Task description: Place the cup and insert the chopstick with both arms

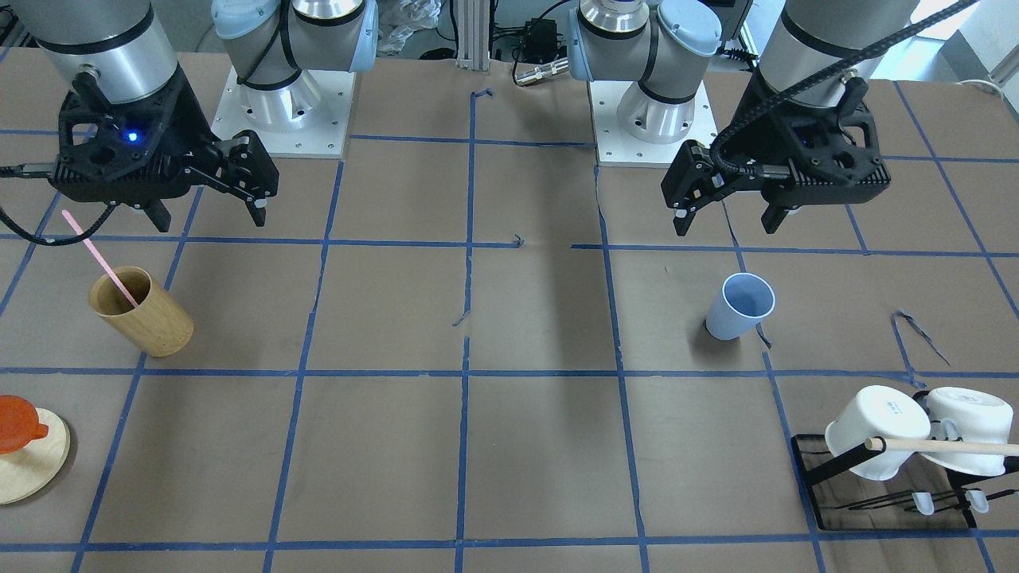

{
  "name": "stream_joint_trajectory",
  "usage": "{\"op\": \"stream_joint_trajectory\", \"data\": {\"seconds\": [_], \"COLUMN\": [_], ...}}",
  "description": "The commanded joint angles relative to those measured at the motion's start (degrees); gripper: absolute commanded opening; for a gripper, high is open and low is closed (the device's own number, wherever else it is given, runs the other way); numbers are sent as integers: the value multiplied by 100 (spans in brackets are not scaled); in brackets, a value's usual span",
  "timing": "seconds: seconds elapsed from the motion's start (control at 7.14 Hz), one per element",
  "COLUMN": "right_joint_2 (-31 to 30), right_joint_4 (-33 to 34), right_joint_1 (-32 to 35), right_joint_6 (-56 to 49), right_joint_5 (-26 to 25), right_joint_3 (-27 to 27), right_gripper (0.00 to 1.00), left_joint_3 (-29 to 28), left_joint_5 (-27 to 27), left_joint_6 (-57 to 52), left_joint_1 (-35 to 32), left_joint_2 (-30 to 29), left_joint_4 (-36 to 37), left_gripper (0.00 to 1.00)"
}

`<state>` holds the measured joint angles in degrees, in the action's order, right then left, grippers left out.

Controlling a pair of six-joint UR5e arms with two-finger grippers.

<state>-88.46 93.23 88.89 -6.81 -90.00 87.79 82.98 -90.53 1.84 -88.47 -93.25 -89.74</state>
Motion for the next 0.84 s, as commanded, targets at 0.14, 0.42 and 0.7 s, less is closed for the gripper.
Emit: {"op": "stream_joint_trajectory", "data": {"seconds": [0.14, 0.42, 0.7], "right_joint_2": [4, 4, 4], "right_joint_4": [-6, -15, -6], "right_joint_1": [-20, -21, -29], "right_joint_6": [-22, -171, -171], "right_joint_5": [-35, -44, -44], "right_joint_3": [1, 10, 2], "right_gripper": [100, 100, 100], "left_joint_3": [-2, -10, -19], "left_joint_5": [0, 9, 9], "left_joint_6": [0, 0, 9], "left_joint_1": [14, 23, -4], "left_joint_2": [0, -9, -52], "left_joint_4": [0, 0, 0], "left_gripper": [100, 100, 100]}}
